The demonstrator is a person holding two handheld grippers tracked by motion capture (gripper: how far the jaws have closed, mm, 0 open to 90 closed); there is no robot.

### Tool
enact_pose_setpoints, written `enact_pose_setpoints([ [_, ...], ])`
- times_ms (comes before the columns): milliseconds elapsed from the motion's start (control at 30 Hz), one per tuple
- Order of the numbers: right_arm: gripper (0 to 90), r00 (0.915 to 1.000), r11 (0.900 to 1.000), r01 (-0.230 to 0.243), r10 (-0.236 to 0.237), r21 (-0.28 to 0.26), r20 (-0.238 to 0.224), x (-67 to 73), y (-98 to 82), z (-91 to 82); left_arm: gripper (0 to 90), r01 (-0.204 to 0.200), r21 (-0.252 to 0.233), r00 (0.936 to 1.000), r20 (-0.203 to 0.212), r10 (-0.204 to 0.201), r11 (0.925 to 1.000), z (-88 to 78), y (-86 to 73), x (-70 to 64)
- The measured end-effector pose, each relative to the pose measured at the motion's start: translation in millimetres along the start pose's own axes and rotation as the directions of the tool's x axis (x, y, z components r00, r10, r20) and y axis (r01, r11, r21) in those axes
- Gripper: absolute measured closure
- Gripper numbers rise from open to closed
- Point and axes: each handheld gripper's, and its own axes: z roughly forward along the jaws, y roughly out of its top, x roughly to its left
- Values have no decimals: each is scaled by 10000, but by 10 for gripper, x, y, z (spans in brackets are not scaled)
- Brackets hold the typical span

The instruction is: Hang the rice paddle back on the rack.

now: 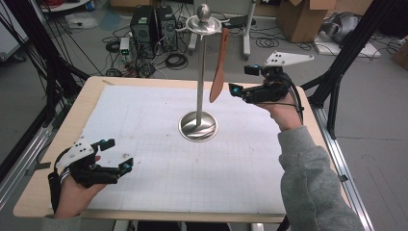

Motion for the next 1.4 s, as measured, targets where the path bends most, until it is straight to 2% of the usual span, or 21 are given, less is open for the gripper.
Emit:
enact_pose_setpoints([
  [267,102,9998,9996,-207,207,166,-4,-23,-130,-58,27,38,1,10000,54,-38,10000,65,5,-8],
  [467,102,9992,9971,-397,403,652,-81,-26,-289,-74,28,-23,-18,9999,129,24,10000,117,26,-34],
  [667,102,9985,9963,-550,550,666,24,-15,-431,-179,27,-80,-62,9997,250,82,9999,146,56,-60],
  [800,102,9980,9974,-618,612,365,165,7,-493,-260,27,-177,-225,9993,311,184,9996,136,94,-75],
  [967,103,9975,9972,-681,676,306,195,35,-577,-321,27,-258,-394,9989,376,273,9989,126,137,-104],
  [1100,102,9974,9974,-681,675,245,258,46,-654,-355,27,-249,-420,9988,414,266,9988,134,143,-113],
  [1233,102,9978,9991,-415,408,111,517,53,-746,-389,27,-240,-328,9980,581,259,9992,174,128,-131],
  [1400,102,9975,9986,-521,524,-62,485,47,-857,-421,27,-211,-237,9982,562,224,9995,194,112,-127],
])
